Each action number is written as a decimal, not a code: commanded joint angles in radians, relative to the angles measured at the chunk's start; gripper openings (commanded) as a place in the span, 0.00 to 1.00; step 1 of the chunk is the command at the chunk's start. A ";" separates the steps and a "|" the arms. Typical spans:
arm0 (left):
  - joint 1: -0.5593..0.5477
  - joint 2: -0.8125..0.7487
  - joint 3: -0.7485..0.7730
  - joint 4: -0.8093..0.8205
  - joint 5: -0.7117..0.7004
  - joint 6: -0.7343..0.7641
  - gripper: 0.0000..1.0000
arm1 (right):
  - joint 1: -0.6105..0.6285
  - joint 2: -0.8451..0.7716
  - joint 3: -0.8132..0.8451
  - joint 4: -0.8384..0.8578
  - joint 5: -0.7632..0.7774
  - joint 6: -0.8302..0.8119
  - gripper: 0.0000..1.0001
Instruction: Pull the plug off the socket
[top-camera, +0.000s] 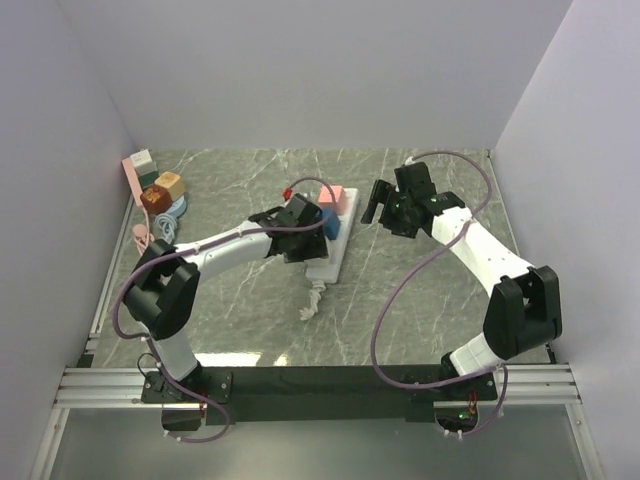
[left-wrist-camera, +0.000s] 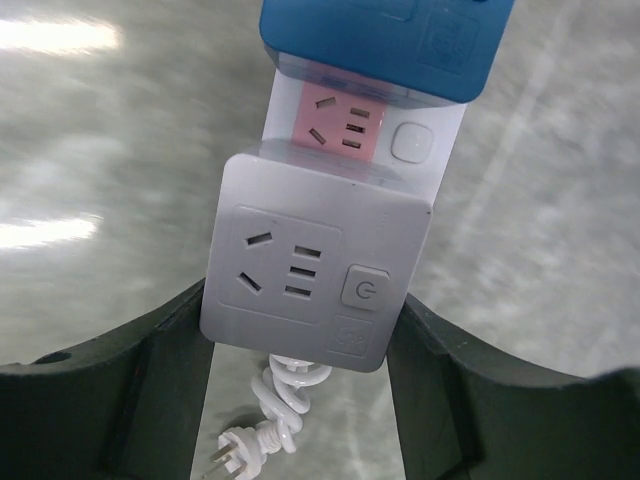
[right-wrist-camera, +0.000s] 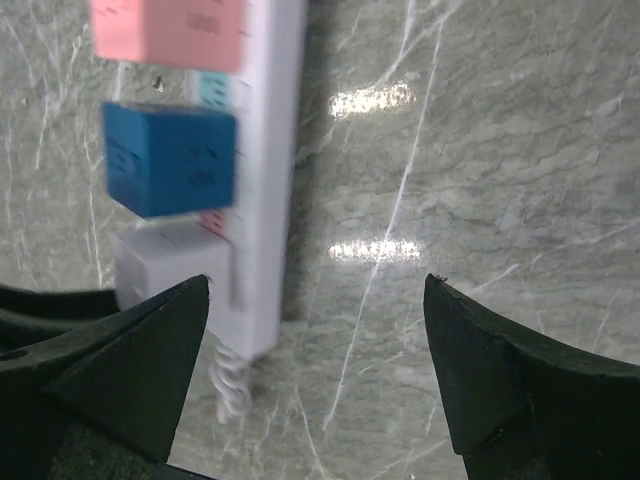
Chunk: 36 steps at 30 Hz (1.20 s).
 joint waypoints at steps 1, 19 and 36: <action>-0.038 0.019 0.036 0.062 0.039 -0.129 0.54 | 0.012 0.019 0.093 -0.043 0.040 -0.028 0.94; 0.056 -0.216 -0.038 0.279 -0.003 0.039 0.58 | 0.033 0.193 0.292 -0.088 0.025 -0.026 0.96; 0.127 0.006 -0.113 0.508 0.451 0.081 0.01 | 0.117 0.648 0.875 -0.431 0.203 -0.009 0.98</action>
